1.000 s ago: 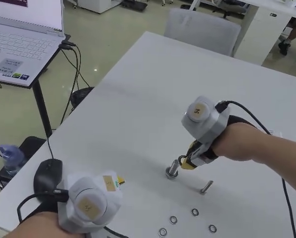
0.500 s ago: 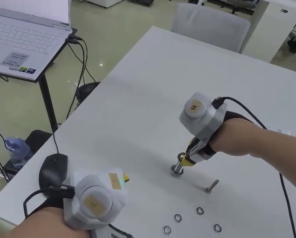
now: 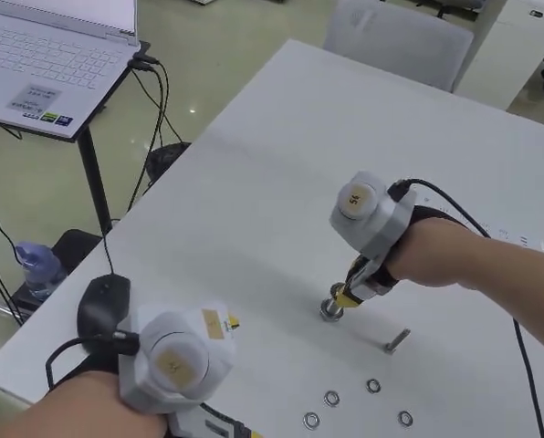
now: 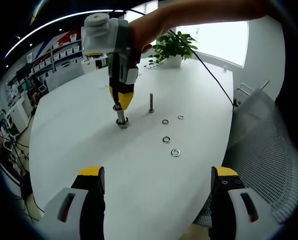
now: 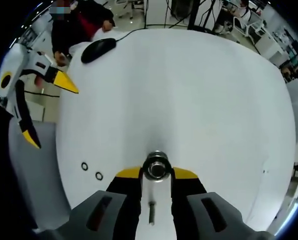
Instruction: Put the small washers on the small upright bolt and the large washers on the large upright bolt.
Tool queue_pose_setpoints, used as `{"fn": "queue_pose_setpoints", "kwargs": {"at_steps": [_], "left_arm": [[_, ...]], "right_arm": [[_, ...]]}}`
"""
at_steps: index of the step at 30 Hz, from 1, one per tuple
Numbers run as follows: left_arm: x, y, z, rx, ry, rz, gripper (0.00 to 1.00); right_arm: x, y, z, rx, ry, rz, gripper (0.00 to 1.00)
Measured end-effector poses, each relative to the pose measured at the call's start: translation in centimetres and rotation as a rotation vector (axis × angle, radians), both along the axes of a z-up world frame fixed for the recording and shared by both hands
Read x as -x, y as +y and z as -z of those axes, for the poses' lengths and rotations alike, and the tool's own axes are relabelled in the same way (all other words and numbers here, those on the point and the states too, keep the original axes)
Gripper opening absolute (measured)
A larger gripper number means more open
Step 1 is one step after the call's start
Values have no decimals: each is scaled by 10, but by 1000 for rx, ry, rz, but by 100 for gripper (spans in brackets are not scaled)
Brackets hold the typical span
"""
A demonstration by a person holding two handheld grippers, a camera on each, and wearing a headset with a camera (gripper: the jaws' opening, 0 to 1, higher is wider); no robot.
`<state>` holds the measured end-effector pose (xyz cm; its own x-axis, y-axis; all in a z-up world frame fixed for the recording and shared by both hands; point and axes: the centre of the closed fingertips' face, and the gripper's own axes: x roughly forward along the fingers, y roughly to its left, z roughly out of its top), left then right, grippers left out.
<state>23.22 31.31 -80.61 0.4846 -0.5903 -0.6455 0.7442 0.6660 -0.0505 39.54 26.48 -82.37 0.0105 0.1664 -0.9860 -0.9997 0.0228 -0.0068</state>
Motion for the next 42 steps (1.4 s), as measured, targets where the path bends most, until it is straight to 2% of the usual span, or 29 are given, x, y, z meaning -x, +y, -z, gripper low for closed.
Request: {"fn": "queue_pose_setpoints", "kwargs": {"at_steps": [2, 6, 24, 33, 36, 42], "left_arm": [[0, -1, -1, 10, 3, -2, 87], [1, 1, 1, -4, 0, 2, 87], [4, 2, 6, -12, 6, 5, 86], [2, -3, 2, 2, -12, 9, 87], [-1, -3, -5, 36, -38, -1, 86], [-4, -4, -8, 37, -55, 3, 87]], "right_arm": [[0, 0, 3, 11, -2, -14, 22], [-1, 0, 10, 24, -3, -27, 22], [-1, 1, 34, 62, 13, -30, 22], [-1, 2, 39, 73, -8, -49, 22], [2, 0, 41, 75, -4, -55, 23], [2, 1, 41, 67, -10, -47, 23]]}}
